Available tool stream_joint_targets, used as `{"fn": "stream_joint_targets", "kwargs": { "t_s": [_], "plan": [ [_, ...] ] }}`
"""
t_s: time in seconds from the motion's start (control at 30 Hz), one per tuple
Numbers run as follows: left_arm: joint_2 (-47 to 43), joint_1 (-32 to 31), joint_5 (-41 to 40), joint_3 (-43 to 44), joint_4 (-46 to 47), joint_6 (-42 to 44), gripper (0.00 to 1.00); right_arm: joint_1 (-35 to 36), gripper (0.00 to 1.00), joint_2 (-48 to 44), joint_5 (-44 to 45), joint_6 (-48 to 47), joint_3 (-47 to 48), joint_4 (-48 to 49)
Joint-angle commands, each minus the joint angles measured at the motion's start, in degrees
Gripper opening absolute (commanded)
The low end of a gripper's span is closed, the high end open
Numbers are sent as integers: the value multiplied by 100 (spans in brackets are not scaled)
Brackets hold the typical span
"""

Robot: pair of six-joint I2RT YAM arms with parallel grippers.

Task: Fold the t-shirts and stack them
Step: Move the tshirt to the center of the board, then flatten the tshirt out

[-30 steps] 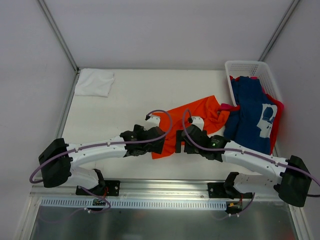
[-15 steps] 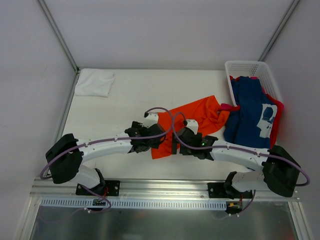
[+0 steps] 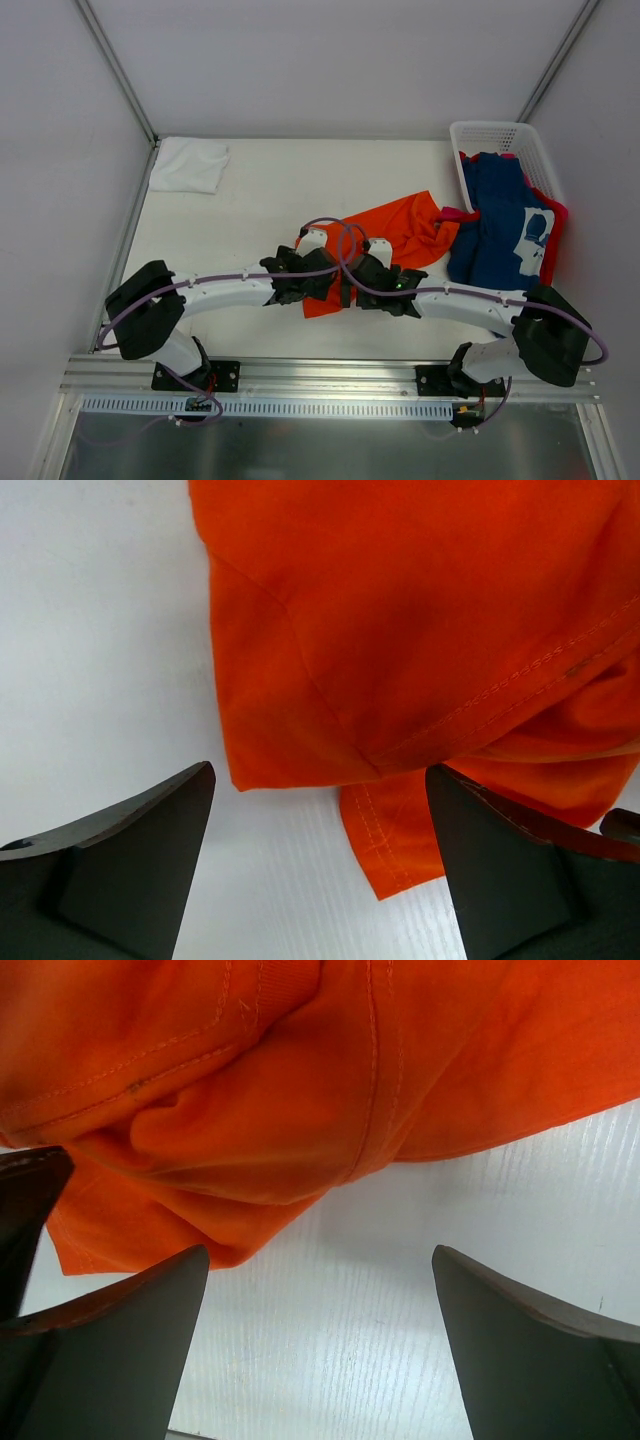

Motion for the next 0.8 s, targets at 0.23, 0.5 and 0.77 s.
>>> {"fn": "stream_joint_targets", "kwargs": {
  "t_s": [0.23,0.5,0.77],
  "plan": [
    [701,-32,19,172,317,51,83,19,99,82,175,34,188,55],
    [544,-32,-298,190,317,122,75,28,99,266,53,69,170,222],
    [-36,-32,-562,137,282,359,73,71,99,688,-168,122,249,398]
  ]
}}
